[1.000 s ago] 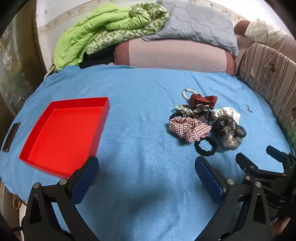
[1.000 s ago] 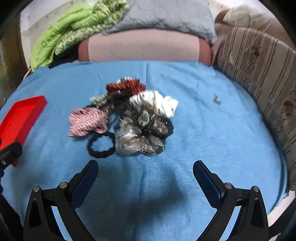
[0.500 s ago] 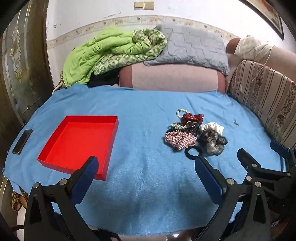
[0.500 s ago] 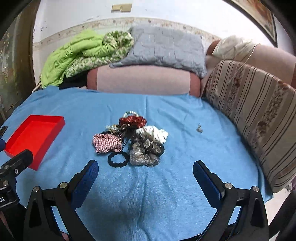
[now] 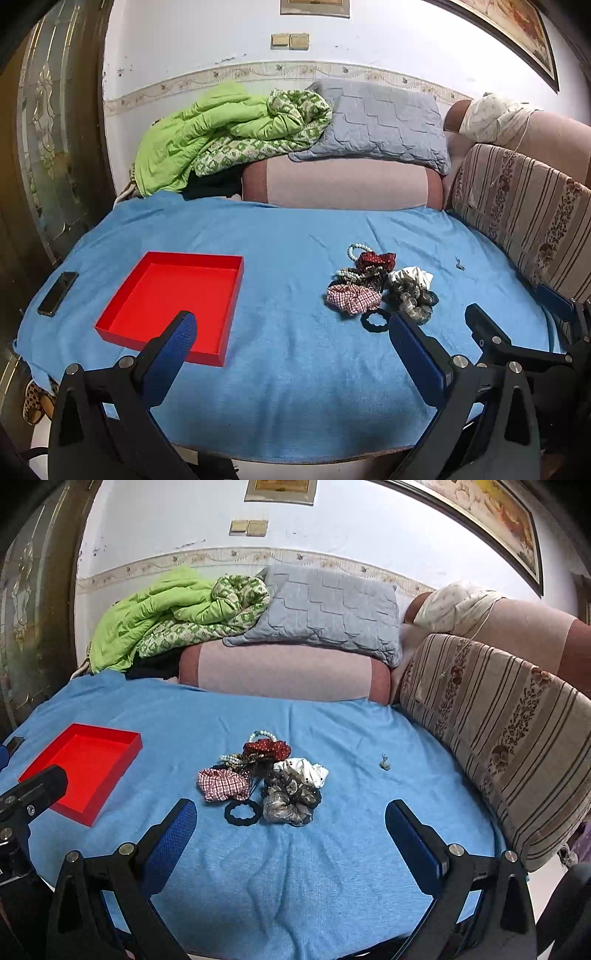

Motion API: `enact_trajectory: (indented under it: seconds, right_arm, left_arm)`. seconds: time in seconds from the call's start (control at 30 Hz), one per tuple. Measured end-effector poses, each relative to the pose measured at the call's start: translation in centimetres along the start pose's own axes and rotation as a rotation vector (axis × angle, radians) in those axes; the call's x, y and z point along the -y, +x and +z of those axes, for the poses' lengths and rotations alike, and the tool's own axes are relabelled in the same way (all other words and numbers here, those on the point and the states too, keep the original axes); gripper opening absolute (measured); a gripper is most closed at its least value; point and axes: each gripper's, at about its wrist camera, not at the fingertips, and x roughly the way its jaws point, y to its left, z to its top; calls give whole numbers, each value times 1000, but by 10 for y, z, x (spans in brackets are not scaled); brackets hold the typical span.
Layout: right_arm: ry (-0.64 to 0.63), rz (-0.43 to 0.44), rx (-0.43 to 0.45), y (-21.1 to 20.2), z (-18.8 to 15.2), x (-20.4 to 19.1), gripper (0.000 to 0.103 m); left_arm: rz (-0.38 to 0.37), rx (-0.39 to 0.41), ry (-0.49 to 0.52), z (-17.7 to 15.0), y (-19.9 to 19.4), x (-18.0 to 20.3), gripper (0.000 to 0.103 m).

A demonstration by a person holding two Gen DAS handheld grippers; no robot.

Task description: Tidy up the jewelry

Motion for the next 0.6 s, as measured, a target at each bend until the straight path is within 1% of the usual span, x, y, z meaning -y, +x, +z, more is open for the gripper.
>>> enact_trajectory:
  seconds: [0.23, 0.6]
  right_arm:
    - [-3, -13, 46, -15, 3, 1, 103]
    - [-23, -46, 87, -33, -3, 2, 103]
  left_arm:
    - [7, 26, -2, 0, -11, -1, 103]
    - [1, 58, -3, -4, -28, 0, 103]
